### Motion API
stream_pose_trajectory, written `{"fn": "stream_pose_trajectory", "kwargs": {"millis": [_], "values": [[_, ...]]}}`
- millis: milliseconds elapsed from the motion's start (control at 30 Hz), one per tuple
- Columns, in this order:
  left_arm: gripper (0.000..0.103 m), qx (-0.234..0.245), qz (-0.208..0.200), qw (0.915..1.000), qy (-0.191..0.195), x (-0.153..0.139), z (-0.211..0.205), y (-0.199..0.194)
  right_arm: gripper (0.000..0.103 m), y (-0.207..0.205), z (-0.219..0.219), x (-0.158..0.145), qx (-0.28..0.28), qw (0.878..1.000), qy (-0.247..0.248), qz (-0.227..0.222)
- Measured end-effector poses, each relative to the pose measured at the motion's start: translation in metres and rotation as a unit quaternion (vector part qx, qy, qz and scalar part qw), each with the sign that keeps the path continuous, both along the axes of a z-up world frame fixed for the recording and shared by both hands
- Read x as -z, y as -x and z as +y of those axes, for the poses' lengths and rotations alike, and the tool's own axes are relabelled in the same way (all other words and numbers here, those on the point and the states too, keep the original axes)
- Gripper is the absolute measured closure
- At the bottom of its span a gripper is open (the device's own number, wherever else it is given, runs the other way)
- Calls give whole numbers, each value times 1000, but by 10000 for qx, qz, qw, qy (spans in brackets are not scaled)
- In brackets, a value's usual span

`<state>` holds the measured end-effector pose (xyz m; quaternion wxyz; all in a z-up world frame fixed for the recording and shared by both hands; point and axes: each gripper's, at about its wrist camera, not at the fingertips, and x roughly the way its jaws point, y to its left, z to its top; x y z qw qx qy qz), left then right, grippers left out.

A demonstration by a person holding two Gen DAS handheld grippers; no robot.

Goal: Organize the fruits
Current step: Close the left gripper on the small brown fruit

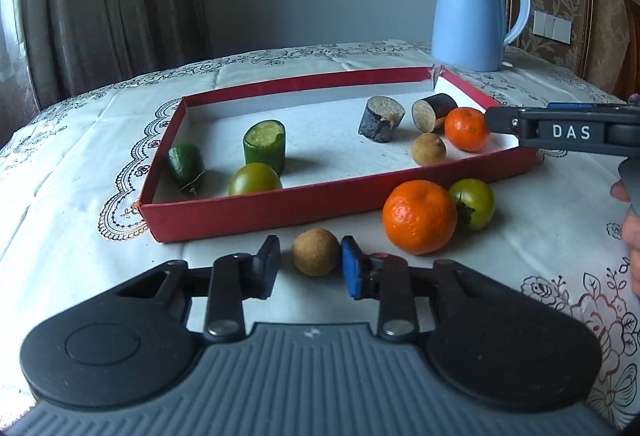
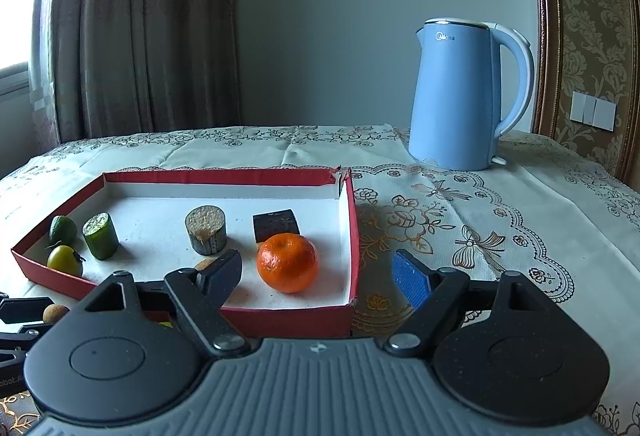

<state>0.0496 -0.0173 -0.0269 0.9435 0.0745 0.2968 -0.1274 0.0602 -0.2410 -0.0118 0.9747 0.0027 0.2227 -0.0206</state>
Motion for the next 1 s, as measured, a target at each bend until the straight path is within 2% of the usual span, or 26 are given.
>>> {"fn": "stream_pose_trajectory", "kwargs": {"millis": [233, 733, 1000], "values": [[79, -39, 10, 10000, -21, 0, -2, 0, 20, -1, 0, 0, 7, 10000, -3, 21], [80, -79, 149, 9998, 55, -5, 0, -1, 20, -1, -1, 1, 33, 10000, -3, 47], [80, 8, -62, 10000, 67, -23, 1, 5, 20, -2, -1, 1, 32, 10000, -5, 47]]}}
